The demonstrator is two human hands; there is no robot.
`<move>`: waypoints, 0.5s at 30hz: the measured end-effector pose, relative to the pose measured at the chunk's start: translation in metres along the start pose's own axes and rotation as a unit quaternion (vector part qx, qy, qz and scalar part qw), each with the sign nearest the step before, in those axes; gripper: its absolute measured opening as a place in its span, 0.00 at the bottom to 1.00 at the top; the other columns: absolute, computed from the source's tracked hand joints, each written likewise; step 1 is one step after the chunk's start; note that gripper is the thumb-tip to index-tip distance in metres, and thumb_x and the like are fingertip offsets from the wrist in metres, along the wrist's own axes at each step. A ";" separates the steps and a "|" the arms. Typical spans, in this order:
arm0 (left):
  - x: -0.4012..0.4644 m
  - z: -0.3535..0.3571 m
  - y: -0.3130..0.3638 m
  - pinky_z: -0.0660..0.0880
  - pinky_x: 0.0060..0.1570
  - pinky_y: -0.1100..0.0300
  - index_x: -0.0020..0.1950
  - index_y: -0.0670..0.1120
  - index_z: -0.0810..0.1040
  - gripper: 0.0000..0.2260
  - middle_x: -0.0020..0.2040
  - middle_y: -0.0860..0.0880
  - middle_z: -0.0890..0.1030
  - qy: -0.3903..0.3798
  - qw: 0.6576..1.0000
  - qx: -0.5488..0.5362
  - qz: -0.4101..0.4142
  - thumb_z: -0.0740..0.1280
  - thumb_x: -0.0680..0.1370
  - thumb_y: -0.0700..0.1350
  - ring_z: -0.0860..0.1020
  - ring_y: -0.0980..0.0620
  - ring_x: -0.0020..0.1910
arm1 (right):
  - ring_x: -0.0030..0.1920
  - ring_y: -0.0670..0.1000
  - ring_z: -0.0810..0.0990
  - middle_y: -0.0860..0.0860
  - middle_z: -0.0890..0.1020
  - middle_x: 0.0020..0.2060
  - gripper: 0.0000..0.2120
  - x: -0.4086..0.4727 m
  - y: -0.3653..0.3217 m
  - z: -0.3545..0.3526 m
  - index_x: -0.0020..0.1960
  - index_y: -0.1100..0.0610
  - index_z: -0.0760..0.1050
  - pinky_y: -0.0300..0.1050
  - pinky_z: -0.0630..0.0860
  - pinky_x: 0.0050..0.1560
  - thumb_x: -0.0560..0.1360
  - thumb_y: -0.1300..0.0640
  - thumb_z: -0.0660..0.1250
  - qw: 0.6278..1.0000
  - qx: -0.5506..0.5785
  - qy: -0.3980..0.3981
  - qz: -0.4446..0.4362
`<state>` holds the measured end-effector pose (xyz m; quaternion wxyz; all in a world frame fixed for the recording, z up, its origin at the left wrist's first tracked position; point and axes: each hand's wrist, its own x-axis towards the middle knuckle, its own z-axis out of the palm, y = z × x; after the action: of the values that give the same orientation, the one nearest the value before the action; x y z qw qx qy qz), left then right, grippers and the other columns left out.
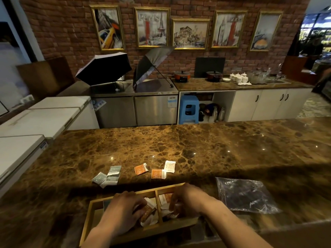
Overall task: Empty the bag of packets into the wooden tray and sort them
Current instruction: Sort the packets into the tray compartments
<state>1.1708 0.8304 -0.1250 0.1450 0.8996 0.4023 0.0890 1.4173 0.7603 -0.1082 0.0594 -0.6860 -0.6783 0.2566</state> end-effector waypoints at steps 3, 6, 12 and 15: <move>0.000 0.001 0.001 0.72 0.55 0.61 0.57 0.63 0.78 0.11 0.54 0.63 0.78 0.003 1.000 -0.001 -0.008 0.68 0.76 0.59 0.73 0.60 0.55 | 0.52 0.44 0.79 0.44 0.83 0.58 0.08 0.001 -0.002 -0.002 0.54 0.44 0.83 0.40 0.79 0.54 0.77 0.54 0.71 1.000 -0.015 -0.020 -0.011; 0.005 -0.003 0.001 0.74 0.52 0.63 0.53 0.63 0.77 0.07 0.51 0.63 0.78 0.030 0.999 -0.008 -0.021 0.66 0.77 0.59 0.74 0.61 0.52 | 0.57 0.48 0.81 0.44 0.83 0.58 0.11 0.007 -0.004 -0.010 0.57 0.43 0.82 0.46 0.81 0.57 0.76 0.54 0.72 0.999 -0.016 -0.036 -0.008; 0.038 -0.018 -0.009 0.75 0.47 0.61 0.52 0.61 0.77 0.05 0.50 0.62 0.79 0.104 0.987 -0.058 -0.105 0.66 0.77 0.56 0.76 0.60 0.50 | 0.56 0.46 0.80 0.44 0.84 0.56 0.08 0.033 0.001 -0.036 0.56 0.44 0.82 0.48 0.80 0.59 0.78 0.49 0.69 0.992 0.040 0.114 0.019; 0.065 -0.018 -0.018 0.75 0.54 0.55 0.58 0.60 0.78 0.09 0.57 0.57 0.81 0.082 0.988 -0.055 -0.117 0.65 0.78 0.57 0.77 0.55 0.57 | 0.55 0.46 0.82 0.46 0.85 0.56 0.10 0.051 0.005 -0.043 0.58 0.46 0.83 0.48 0.81 0.58 0.78 0.50 0.69 0.988 0.032 0.150 0.033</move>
<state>1.1965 0.8940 -0.1115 0.1703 0.8267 0.5094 0.1675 1.4379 0.8202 -0.0875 0.1743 -0.7368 -0.6297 0.1741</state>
